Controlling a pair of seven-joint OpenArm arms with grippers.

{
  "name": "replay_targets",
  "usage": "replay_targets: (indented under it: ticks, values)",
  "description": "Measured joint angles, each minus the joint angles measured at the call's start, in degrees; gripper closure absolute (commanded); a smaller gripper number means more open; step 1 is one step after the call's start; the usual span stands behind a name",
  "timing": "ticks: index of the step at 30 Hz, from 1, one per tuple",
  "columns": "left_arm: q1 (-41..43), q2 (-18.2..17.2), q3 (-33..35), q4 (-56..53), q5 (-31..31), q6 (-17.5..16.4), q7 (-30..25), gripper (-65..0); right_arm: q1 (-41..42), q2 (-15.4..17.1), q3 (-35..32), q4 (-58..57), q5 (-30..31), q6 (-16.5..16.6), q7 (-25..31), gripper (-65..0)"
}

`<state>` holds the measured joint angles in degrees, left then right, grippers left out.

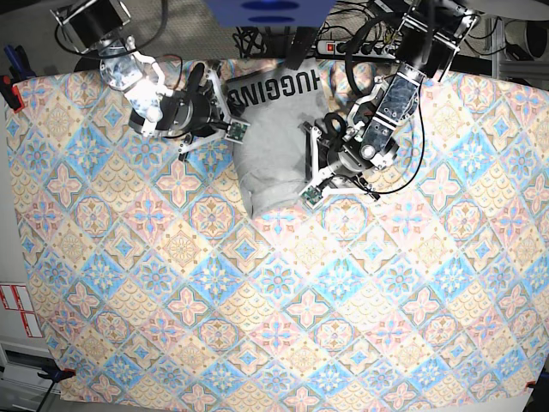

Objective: Fold the T-shirt properly
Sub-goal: 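Fold the bundle over once more with both grippers, then drag the folded bundle with the right gripper toward the cloth's corner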

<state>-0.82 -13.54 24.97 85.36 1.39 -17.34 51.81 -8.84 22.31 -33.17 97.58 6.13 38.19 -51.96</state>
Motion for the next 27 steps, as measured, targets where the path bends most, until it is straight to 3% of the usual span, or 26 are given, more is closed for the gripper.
replay_targets:
  ticks: [5, 11, 13, 19, 24, 27]
  values:
    - [3.7, -0.1, -9.4, 9.0, -0.8, 1.0, 0.3, 0.0, -1.0, -0.1, 1.7, 6.4, 0.5, 0.3, 0.3, -4.6]
    - [14.2, -0.5, -19.7, 18.5, -7.1, 1.0, 0.3, 0.0, -1.9, -0.3, 4.4, 9.0, -0.2, -0.3, 0.1, -4.6]
    - [17.0, -2.2, -19.4, 18.1, -8.4, 1.0, 1.1, 0.0, -1.6, -2.2, 4.0, 9.1, 0.3, -0.3, 0.1, -4.6]
    - [18.4, -3.8, -19.1, 13.9, -9.1, 1.2, 0.9, 0.0, -0.8, -7.3, 3.2, 9.3, 10.3, 0.1, -0.2, -4.6]
    - [22.6, -3.0, -25.4, 16.5, -9.4, 1.1, 0.9, 0.0, 7.1, -10.0, -0.3, 4.0, 13.6, -0.4, 0.7, -4.6]
    - [24.2, -0.7, -30.8, 20.4, -9.2, 1.1, 1.0, 0.0, 9.4, -13.8, -1.7, -2.7, 12.9, -0.5, 0.7, -4.6]
